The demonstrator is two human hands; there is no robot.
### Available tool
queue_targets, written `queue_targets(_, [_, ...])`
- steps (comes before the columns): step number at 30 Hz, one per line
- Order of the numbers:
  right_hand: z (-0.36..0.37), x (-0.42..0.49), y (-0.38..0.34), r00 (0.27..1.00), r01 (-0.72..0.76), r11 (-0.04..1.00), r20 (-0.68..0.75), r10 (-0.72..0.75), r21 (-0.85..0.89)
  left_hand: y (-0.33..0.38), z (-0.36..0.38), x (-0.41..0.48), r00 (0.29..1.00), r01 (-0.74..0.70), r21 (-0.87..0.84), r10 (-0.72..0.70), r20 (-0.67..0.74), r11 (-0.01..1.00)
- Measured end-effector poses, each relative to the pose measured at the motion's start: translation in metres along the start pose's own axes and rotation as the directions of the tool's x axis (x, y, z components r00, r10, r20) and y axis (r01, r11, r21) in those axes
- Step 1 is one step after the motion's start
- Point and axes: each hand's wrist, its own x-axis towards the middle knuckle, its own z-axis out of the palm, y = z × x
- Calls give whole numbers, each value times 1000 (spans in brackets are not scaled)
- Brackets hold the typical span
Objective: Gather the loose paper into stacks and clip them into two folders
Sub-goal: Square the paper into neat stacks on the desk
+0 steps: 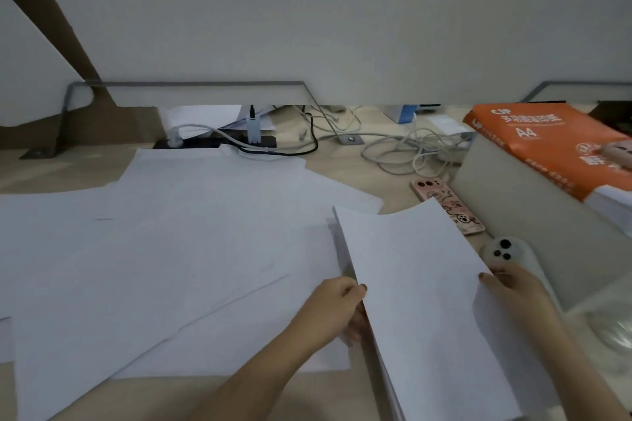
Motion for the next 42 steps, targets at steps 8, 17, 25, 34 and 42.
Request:
queue_targets(8, [-1, -7, 1, 996, 77, 995, -40, -80, -66, -6, 7, 4, 998, 22, 210, -8, -64, 978])
queue_targets(17, [41, -24, -65, 924, 186, 975, 316, -215, 119, -8, -67, -7, 945, -138, 227, 197, -262, 964])
queue_targets(25, [132, -48, -134, 773, 113, 971, 595, -220, 211, -65, -191, -56, 846, -15, 355, 201, -494, 935])
queue_targets(34, [196, -31, -166, 878, -97, 973, 478, -16, 209, -145, -268, -107, 586, 475, 281, -62, -808, 834])
queue_targets(42, [209, -38, -176, 794, -70, 992, 607, -7, 102, -161, -259, -102, 595, 423, 425, 108, -797, 800])
